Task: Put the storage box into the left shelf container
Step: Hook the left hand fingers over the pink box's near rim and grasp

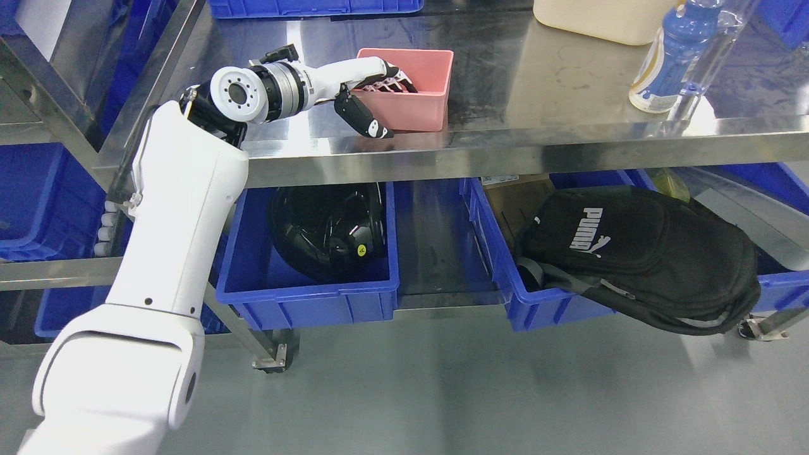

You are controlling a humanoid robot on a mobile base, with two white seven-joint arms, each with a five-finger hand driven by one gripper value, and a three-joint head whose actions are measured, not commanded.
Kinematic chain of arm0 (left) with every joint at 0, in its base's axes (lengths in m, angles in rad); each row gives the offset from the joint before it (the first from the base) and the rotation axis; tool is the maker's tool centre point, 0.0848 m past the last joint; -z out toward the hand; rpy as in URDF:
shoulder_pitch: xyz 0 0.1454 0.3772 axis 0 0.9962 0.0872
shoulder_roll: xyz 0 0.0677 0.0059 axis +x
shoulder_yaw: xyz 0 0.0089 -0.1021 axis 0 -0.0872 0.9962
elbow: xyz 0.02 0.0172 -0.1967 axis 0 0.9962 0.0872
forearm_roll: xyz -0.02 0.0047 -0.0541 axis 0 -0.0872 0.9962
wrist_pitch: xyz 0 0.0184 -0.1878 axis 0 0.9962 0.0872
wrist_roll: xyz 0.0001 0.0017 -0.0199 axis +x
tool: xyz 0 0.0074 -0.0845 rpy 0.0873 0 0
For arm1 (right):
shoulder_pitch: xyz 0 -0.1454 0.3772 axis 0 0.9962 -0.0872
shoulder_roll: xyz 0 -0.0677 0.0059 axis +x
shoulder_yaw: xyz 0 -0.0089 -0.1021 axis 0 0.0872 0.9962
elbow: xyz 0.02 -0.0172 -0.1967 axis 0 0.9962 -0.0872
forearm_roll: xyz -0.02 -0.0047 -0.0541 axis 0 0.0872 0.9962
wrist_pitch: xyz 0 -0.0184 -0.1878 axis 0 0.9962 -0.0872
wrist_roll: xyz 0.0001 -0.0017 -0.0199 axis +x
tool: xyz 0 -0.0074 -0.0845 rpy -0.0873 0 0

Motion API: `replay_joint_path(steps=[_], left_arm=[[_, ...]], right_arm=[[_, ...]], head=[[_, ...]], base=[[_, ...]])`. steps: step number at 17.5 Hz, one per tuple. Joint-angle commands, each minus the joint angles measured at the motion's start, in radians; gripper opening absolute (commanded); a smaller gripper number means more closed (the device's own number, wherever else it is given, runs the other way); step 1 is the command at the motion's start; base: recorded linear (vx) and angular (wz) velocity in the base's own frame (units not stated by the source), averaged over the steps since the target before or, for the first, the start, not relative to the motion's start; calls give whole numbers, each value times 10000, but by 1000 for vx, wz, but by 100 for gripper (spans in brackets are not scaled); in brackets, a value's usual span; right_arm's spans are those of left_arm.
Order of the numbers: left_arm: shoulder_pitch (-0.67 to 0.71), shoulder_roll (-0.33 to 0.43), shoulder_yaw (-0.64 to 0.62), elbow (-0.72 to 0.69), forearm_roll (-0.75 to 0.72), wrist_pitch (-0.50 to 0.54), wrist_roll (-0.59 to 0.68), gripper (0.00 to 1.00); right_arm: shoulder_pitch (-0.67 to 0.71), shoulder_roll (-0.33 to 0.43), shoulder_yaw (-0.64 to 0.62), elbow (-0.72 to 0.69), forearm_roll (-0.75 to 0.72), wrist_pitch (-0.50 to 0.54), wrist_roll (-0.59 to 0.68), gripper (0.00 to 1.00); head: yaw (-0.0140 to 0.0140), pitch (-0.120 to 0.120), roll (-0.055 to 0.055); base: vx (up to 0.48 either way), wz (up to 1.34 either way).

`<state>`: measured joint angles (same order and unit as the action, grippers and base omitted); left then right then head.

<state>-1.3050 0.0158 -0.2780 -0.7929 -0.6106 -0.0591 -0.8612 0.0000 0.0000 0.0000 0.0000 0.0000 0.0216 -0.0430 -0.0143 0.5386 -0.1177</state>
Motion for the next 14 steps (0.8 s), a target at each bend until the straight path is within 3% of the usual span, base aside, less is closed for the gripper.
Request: replay_joint_path(steps=[1, 2, 4, 7, 14], left_arm=[[-35, 16, 262, 750, -45, -373, 67, 25], [-35, 16, 598, 765, -45, -710, 68, 13], [-35, 16, 1029, 766, 1, -1049, 52, 2], [-20, 16, 1918, 766, 656, -1097, 37, 0], [57, 16, 2227, 766, 6008, -913, 37, 0]], right_arm=[[92, -175, -46, -175, 15, -1, 1, 100], [92, -175, -46, -175, 15, -1, 1, 100], [92, -175, -46, -175, 15, -1, 1, 100], [92, -175, -46, -175, 15, -1, 1, 100], [92, -175, -46, -175, 15, -1, 1, 100]], head=[[0, 0, 0], [0, 0, 0], [0, 0, 0], [0, 0, 0], [0, 0, 0]], base=[[-3, 11], [0, 17], [1, 14], [0, 4], [0, 0]])
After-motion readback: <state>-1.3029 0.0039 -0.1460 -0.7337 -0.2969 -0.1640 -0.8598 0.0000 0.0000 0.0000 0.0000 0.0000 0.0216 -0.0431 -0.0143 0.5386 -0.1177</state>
